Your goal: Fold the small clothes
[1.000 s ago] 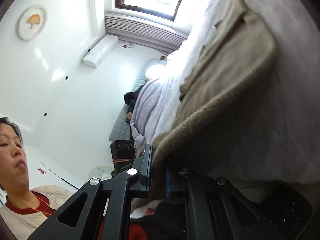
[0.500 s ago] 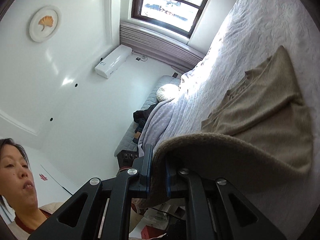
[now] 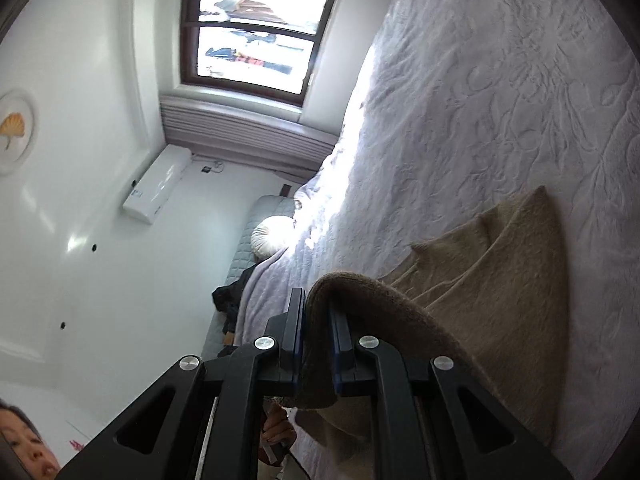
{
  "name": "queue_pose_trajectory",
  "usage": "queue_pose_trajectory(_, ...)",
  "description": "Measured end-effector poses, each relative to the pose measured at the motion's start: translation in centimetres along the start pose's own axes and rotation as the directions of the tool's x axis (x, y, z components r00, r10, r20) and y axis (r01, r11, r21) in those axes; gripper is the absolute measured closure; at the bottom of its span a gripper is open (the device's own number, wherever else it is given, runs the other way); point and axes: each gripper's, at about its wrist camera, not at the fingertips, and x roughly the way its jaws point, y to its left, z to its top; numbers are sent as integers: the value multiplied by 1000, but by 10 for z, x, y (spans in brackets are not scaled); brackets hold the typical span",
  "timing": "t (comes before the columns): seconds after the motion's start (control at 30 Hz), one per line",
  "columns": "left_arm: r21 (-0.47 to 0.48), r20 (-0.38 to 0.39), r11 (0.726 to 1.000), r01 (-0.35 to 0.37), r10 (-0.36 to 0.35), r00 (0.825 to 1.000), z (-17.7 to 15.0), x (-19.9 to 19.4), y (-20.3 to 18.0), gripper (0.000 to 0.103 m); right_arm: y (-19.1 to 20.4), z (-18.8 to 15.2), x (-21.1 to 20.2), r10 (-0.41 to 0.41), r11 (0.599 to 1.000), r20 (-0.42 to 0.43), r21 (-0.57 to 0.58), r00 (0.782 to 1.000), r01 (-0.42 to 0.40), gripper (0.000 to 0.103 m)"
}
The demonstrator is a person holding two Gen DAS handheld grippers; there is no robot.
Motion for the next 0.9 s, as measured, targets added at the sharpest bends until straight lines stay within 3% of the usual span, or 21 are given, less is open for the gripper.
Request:
queue_pose_trajectory(0.1, -12, -48, 999, -44, 44, 998, 4, 28, 12, 81, -34, 12, 20, -84, 995, -7, 47, 996, 85, 91)
queue_pose_trajectory(0.17, -41, -73, 999, -27, 24, 997, 2, 34, 20, 81, -50, 12, 30, -164, 985, -20, 57, 986, 165, 91)
queue_pose_trajectory(0.27, -55, -85, 998, -16, 11, 996, 3, 29, 21, 80, -57, 11, 32, -195, 978, -23, 67, 981, 196, 91)
queue_pose_trajectory(0.3, -46, -86, 999, -29, 25, 996, 3, 24, 19, 74, -54, 11, 29, -195, 978, -19, 69, 981, 196, 90)
queue_pose_trajectory(0.33, -34, -72, 998, -52, 50, 996, 3, 18, 17, 53, -51, 10, 26, -197, 978, -15, 68, 980, 197, 90)
queue_pose_trajectory(0.37, -23, -41, 997, -80, 79, 996, 4, 8, 16, 41, -45, 11, 24, -194, 979, -13, 64, 981, 195, 83)
queue_pose_trajectory(0.4, -17, -1, 996, -93, 93, 996, 4, -2, 15, 32, -39, 9, 19, -184, 981, -8, 58, 983, 184, 66)
queue_pose_trajectory(0.47, -13, 24, 997, -80, 81, 996, 6, -17, 17, 32, -26, 4, 9, -143, 989, 0, 42, 990, 143, 41)
queue_pose_trajectory(0.63, 43, 16, 986, -158, 158, 987, 3, -24, 9, 32, 1, -11, 8, -85, 996, -49, 1, 995, 85, 41)
queue_pose_trajectory(0.83, 43, 1, 988, -150, 150, 989, -19, -34, 9, 32, 21, -19, 23, -258, 962, -78, -119, 963, 248, 41)
queue_pose_trajectory(0.9, 66, -10, 986, -156, 157, 988, -24, -38, 8, 32, 19, -19, 26, -233, 970, -105, -96, 967, 224, 41)
